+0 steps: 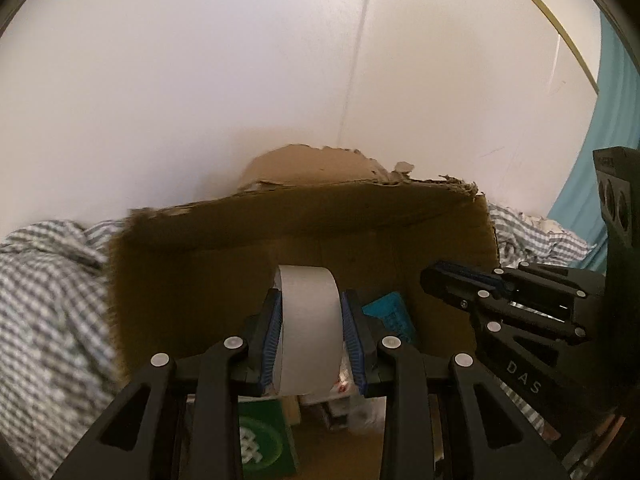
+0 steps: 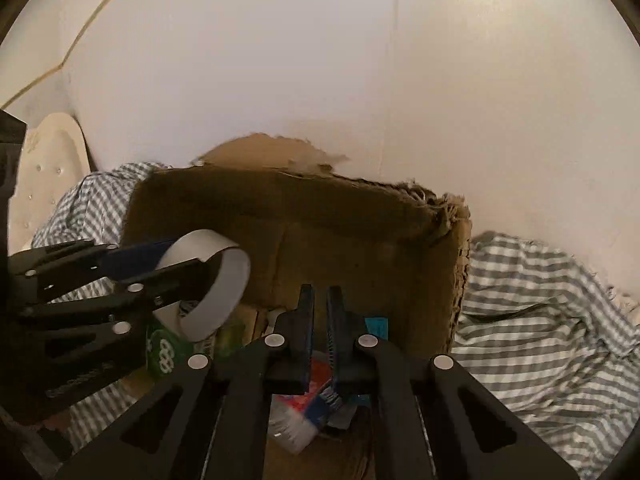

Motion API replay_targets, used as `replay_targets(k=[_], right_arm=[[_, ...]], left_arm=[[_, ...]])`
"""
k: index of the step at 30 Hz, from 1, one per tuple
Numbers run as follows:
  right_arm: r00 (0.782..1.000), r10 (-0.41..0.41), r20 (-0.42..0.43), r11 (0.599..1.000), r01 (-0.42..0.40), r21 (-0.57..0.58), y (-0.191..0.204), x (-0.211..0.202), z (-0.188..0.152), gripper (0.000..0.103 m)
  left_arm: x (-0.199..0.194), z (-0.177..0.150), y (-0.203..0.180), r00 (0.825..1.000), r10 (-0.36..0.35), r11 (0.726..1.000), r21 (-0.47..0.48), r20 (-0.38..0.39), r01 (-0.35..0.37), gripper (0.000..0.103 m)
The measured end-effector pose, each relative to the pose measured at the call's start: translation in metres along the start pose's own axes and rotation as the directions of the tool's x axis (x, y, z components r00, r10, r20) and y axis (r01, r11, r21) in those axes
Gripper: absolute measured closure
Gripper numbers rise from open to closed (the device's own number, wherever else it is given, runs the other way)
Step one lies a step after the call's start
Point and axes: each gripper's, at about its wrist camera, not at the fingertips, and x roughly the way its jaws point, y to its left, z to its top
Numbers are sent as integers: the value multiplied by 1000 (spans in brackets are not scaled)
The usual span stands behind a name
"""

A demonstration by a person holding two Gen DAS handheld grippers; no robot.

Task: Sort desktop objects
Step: 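Carry the tape roll and floss tub into the cardboard box, open both tools, then move the left tool to the bead bracelet while the right tool grasps a black plastic piece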

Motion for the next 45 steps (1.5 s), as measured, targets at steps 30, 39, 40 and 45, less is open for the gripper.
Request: replay_targets(k=[30,39,40,45], right_arm=[[953,100,-286,923,-196,-330,-63,-173,-155,31],[892,72,-445,877,-269,-398,-39,-128,-194,31],[885,64,-461,869,-276,-410,-36,-122,-198,31],[850,17,-527,830,-306,-466,-25,-98,-218,31]], left_arm=[[-123,-157,6,985,139,988,-53,-106,-145,1],[-59,-213,-14,952,84,996,53,-293,-72,1],[-56,-215,-12,949,80,997,46,-304,-70,1],[-38,-225,-5,933,124,992,45,-339,-115,7]])
